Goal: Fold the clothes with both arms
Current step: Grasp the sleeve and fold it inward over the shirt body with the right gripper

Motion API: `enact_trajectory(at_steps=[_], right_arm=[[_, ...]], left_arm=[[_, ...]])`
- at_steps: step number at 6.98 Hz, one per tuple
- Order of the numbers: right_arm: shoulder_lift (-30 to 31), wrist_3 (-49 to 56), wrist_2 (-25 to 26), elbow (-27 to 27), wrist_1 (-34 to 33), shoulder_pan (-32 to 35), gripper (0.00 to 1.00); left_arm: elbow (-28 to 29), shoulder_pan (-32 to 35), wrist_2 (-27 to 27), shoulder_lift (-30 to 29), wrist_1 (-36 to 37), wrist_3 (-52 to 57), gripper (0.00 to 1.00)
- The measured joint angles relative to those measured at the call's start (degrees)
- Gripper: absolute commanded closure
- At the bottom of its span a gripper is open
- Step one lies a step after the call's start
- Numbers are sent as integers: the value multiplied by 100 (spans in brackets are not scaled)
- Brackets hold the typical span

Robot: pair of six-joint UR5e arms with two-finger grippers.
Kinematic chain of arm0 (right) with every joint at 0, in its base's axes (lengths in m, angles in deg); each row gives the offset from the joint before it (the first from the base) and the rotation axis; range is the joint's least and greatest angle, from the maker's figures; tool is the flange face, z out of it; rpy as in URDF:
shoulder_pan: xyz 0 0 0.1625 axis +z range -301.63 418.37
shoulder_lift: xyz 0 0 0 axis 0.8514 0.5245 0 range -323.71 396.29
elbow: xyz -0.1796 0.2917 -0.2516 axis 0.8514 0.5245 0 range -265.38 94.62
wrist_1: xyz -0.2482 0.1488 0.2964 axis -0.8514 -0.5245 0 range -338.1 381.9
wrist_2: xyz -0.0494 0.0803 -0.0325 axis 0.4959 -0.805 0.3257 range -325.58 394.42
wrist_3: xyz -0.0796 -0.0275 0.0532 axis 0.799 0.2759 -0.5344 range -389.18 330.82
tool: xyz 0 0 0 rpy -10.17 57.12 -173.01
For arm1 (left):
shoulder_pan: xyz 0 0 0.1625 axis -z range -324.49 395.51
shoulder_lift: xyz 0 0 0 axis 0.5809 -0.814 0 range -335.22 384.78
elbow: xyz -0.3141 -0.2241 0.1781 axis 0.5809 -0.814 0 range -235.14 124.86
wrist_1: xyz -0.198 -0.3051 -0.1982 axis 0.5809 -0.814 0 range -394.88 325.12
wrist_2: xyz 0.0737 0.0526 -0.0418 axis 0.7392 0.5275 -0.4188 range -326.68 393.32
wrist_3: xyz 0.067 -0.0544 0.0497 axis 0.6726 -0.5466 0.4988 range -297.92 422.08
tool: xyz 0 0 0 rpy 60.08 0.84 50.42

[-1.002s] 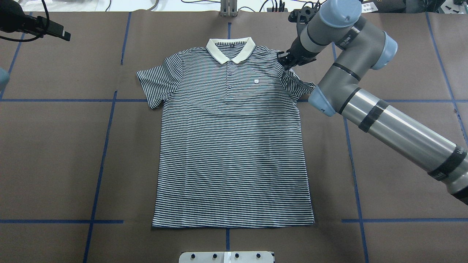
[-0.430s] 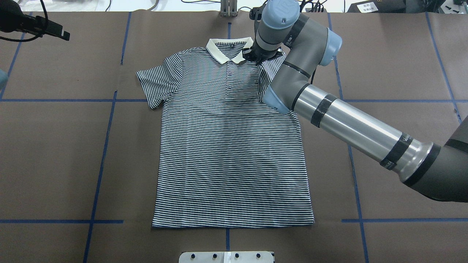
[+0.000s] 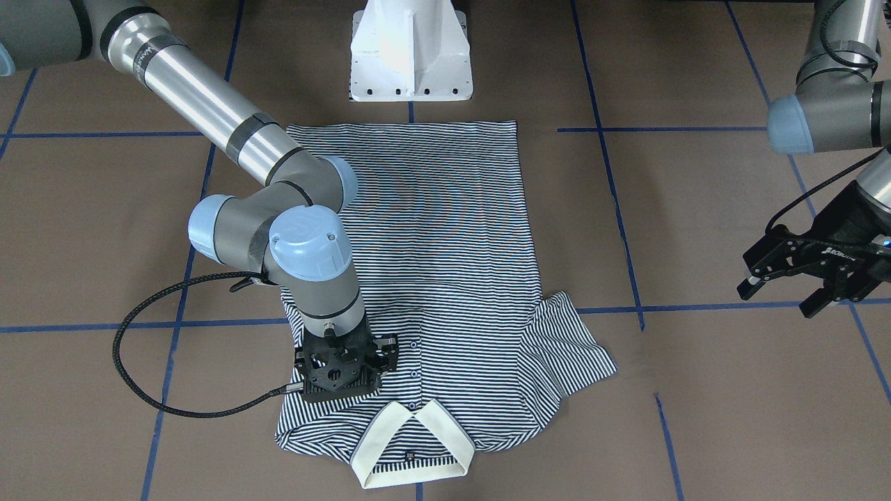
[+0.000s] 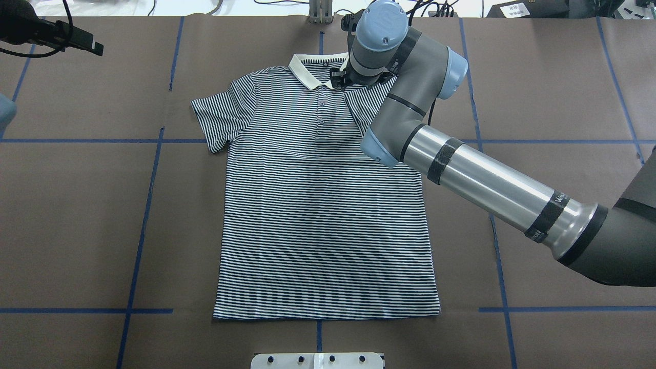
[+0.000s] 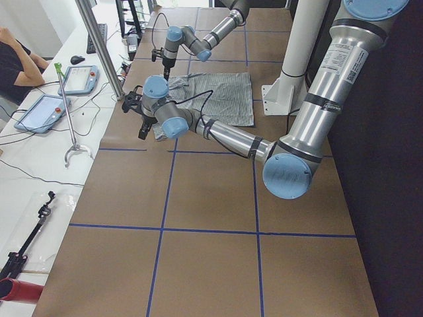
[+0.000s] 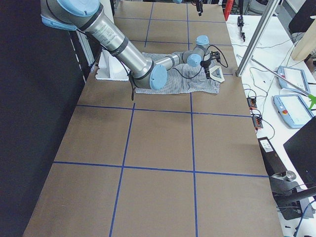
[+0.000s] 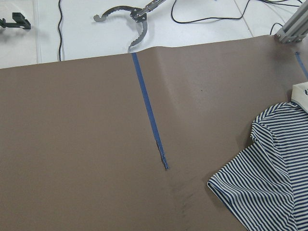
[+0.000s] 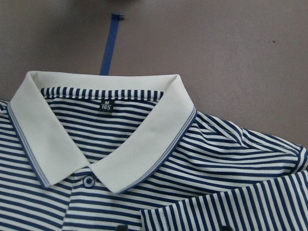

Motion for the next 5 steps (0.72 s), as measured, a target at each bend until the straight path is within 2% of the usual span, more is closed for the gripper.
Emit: enact_trajectory(at_steps=[1, 2, 4, 5], right_arm=[[22, -53, -265, -150, -144, 55, 0], [58, -100, -644, -506, -750, 157, 0], [299, -111, -1170, -1771, -2618, 361, 0], [737, -77, -1374, -2477, -3034, 460, 0]], left_arm=[[4, -246, 212, -103, 3, -387, 0], [9, -641, 612, -239, 6, -1060, 0], [70, -1503, 1783, -434, 14, -2493, 0], [248, -1834, 2415, -502, 20, -2922, 0]])
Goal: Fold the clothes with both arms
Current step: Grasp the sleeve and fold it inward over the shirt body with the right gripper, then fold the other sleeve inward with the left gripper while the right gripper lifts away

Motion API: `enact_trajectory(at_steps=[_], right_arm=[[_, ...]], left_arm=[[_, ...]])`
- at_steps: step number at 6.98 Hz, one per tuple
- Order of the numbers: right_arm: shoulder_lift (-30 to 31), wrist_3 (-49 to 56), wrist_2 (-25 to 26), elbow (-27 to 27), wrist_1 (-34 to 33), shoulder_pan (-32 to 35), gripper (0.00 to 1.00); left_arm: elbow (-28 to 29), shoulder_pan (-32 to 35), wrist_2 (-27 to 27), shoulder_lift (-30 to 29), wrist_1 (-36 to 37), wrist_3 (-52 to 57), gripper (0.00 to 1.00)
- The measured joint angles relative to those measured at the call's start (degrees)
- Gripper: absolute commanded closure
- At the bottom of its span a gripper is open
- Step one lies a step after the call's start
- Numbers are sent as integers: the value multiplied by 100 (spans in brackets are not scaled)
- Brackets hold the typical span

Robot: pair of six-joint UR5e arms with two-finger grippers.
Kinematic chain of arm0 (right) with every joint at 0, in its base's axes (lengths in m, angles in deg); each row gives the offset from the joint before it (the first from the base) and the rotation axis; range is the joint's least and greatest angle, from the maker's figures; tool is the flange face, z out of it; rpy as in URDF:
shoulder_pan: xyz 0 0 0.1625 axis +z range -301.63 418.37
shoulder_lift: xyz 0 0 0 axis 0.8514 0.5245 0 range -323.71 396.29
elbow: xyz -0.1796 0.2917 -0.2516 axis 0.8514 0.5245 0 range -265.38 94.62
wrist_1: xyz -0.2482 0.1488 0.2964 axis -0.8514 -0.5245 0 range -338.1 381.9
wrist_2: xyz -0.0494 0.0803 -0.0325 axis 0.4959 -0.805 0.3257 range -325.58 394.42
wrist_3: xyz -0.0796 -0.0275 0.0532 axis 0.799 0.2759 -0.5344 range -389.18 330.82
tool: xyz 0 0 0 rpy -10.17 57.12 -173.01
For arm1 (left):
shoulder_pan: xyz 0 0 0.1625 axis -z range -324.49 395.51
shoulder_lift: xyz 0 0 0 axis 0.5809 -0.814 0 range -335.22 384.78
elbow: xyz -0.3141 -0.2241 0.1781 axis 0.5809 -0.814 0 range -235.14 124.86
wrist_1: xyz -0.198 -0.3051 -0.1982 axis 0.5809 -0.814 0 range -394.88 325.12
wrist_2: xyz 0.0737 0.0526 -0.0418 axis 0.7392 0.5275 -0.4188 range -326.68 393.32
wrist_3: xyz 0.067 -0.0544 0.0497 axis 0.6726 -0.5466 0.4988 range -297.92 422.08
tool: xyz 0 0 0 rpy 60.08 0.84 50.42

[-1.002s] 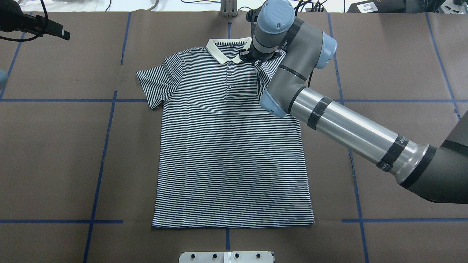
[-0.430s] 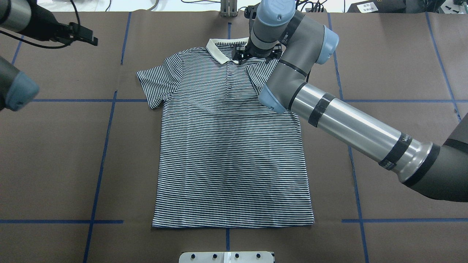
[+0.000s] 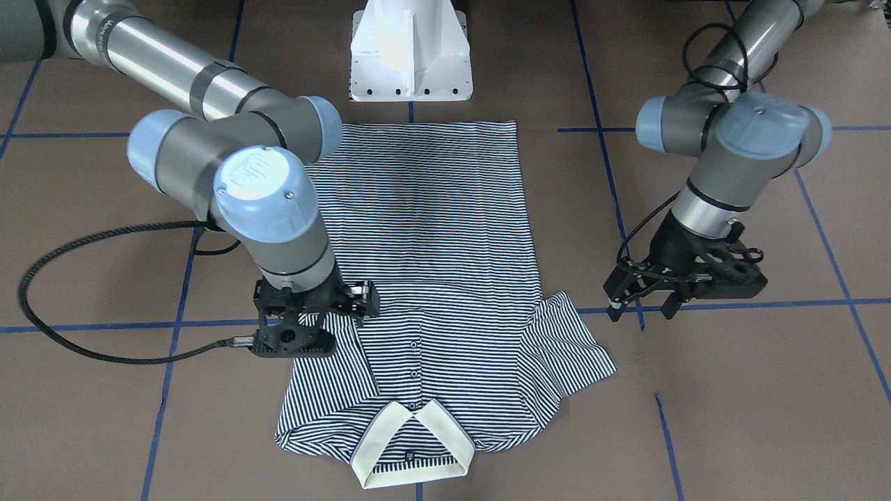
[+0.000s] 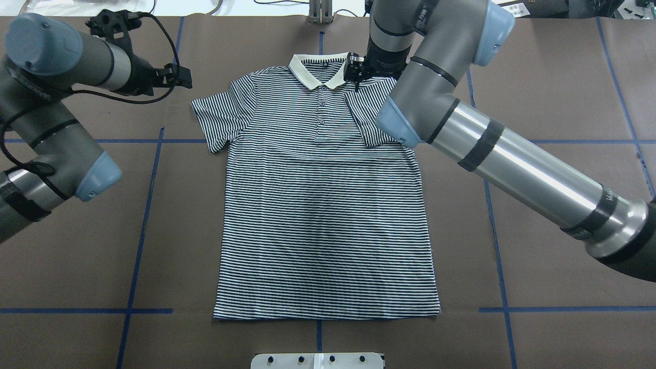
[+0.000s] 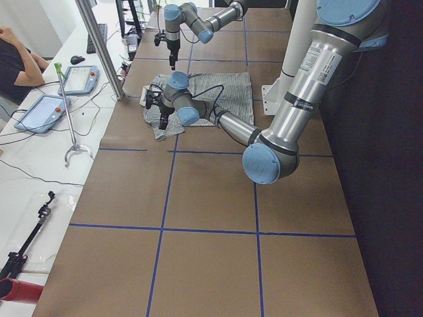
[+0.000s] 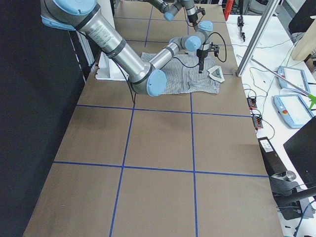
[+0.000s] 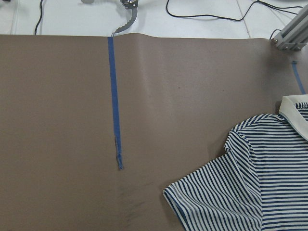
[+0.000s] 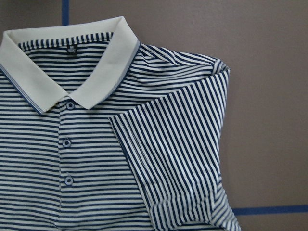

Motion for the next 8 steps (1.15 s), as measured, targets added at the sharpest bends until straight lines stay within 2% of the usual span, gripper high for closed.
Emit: enact_trajectory(at_steps=[1, 3, 6, 7, 8], right_arm=[[418, 31, -114, -511, -90, 65, 0], [989, 47, -161, -1182, -31, 116, 0], [1176, -16, -111, -1359, 15, 116, 0], [1179, -32, -106, -1359, 22, 113, 0], [1181, -38, -104, -1356, 25, 111, 0]], left_arm=[[302, -215, 523, -120, 4, -316, 0], [1110, -498, 1180, -495, -21, -801, 2], [1748, -743, 1489, -861, -48, -1040, 8], [1796, -769, 1522, -897, -50, -1032, 15], [1813, -777, 1535, -913, -50, -1014, 28]])
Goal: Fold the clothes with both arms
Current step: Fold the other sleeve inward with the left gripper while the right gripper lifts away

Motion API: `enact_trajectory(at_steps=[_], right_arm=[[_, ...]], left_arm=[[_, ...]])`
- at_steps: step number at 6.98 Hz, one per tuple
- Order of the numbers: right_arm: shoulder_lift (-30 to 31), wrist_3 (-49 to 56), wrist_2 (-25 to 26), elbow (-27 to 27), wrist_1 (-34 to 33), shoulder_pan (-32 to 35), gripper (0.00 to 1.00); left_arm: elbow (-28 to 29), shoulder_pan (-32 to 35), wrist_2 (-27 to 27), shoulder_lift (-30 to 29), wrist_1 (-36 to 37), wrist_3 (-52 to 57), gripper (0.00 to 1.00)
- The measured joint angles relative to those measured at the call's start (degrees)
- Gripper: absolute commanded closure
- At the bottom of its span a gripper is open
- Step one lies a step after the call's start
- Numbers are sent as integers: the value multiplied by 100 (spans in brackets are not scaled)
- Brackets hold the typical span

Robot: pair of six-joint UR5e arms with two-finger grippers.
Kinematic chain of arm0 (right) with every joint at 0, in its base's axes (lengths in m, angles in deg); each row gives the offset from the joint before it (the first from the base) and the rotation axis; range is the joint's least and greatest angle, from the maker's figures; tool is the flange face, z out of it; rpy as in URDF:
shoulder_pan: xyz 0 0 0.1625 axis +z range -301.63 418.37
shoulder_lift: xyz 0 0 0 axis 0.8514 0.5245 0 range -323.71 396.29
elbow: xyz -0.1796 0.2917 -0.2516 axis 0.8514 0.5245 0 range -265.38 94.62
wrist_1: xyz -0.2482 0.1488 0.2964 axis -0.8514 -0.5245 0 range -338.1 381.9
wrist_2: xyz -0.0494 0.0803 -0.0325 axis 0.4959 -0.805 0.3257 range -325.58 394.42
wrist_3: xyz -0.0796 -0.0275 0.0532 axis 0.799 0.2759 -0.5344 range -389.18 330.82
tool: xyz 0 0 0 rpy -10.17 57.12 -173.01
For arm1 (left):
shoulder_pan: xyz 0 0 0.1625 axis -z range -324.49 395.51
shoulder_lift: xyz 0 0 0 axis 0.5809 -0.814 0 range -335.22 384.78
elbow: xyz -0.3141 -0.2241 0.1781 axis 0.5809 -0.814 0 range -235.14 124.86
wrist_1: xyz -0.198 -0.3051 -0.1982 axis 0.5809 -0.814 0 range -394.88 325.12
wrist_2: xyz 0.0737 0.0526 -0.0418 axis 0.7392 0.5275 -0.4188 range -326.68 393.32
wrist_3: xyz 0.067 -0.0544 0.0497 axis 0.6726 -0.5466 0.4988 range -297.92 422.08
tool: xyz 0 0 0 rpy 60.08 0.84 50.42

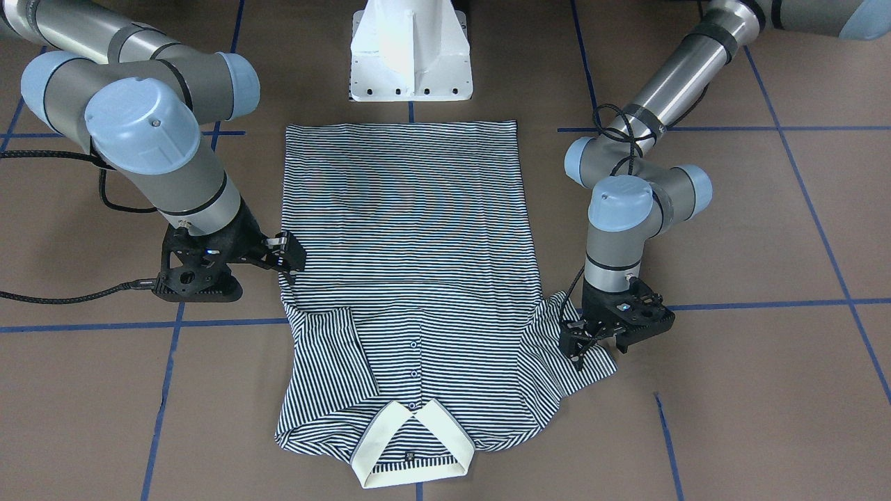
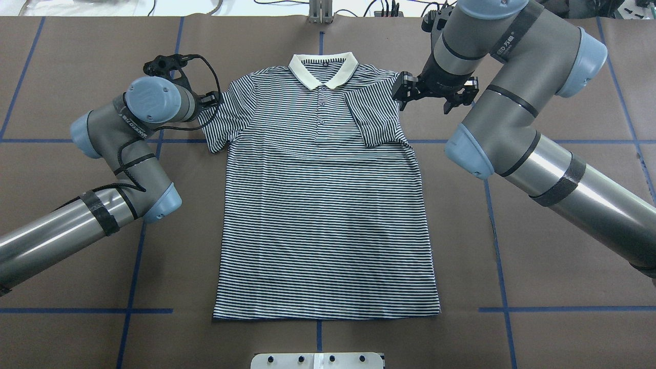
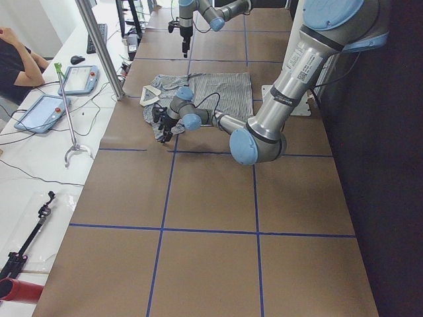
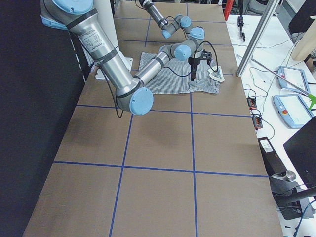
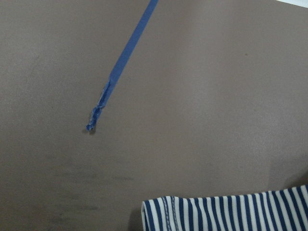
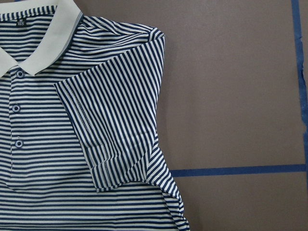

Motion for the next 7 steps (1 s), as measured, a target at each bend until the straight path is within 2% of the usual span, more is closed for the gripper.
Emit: enact_trajectory(at_steps=[2, 3, 7], right_arm=[[1, -2, 1, 4, 1, 1, 0], [1, -3, 1, 12, 1, 2, 0], [53, 25, 17, 74, 4, -6, 0]], left_arm=[[10, -4, 7, -10, 1, 26, 71], [8, -2, 6, -15, 1, 32, 100], [-153, 36, -16, -102, 30, 37, 100]])
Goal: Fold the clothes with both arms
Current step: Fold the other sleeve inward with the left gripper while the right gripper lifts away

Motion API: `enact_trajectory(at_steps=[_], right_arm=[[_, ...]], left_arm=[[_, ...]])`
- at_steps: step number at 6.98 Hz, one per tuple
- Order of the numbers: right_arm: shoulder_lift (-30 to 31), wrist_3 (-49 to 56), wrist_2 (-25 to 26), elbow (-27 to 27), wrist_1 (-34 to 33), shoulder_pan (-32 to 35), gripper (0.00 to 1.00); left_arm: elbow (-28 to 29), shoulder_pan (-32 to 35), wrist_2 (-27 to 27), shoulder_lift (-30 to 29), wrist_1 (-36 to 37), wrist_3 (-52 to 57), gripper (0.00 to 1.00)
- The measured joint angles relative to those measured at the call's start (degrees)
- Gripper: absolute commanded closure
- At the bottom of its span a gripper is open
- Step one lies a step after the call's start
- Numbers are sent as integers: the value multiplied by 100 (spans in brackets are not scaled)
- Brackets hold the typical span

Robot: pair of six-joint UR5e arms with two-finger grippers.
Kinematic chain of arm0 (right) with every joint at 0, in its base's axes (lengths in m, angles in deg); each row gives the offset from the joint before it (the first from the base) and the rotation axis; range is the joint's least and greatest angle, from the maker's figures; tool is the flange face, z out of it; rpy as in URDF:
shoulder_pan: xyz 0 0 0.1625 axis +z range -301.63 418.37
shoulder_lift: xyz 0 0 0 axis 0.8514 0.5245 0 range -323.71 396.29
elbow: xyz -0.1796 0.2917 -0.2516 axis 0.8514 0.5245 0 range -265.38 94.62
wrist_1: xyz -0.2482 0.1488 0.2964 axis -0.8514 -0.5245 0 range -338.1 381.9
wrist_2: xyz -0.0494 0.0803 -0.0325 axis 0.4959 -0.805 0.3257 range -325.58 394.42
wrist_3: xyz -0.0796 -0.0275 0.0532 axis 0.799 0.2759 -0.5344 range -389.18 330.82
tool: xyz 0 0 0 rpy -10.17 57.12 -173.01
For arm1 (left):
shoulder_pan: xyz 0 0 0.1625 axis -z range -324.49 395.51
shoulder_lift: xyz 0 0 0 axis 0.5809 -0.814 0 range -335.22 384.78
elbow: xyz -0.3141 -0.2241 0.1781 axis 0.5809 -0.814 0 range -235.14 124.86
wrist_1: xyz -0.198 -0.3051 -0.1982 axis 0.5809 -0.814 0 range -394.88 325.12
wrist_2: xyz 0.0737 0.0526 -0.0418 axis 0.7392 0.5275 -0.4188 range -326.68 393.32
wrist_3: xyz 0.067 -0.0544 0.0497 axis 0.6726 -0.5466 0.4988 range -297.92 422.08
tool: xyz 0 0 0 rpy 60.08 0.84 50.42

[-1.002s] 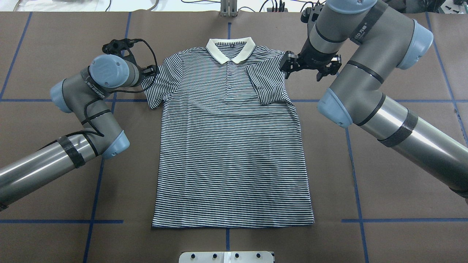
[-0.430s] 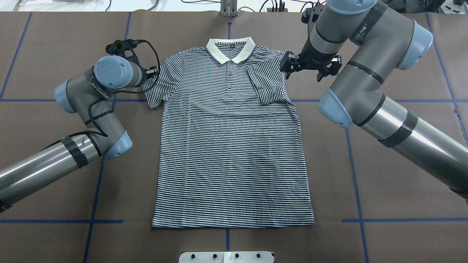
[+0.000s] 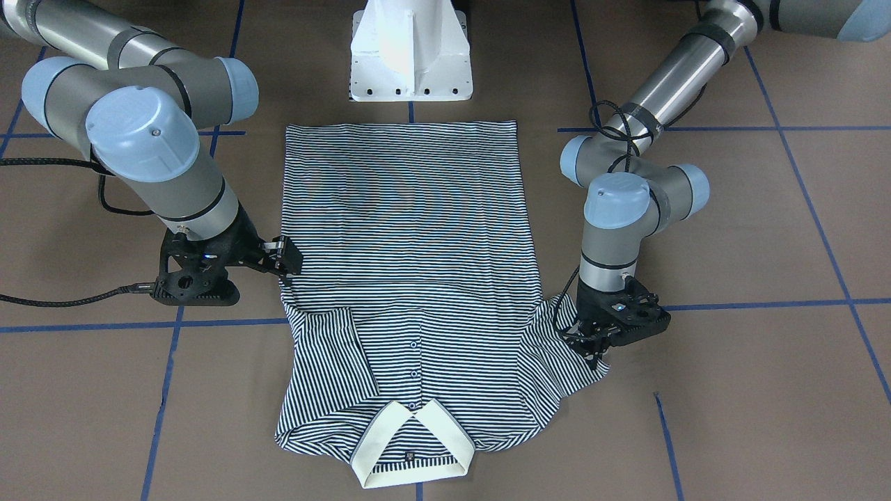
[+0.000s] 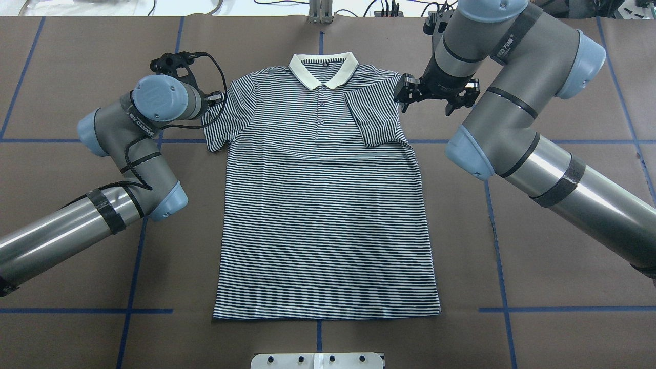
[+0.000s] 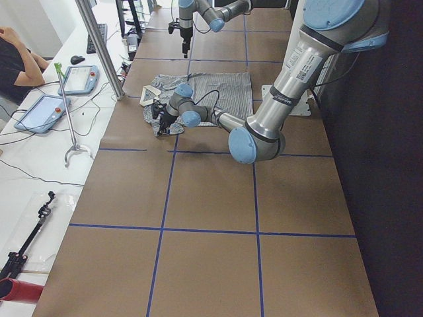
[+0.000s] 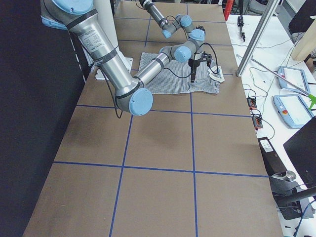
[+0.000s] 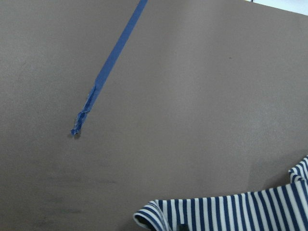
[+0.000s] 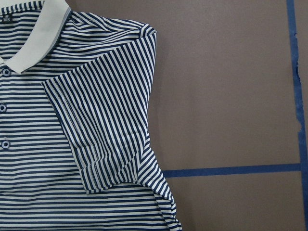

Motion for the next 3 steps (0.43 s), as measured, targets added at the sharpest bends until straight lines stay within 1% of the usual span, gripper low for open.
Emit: enact_trajectory(at_steps=[1, 3], right_arm=[[17, 13, 19, 33, 4, 0, 0], [35, 33, 47, 100, 6, 4, 0]], left_arm=[[-236, 25, -47, -16, 129, -7, 100], [-943, 32, -137, -106, 933, -216, 100]])
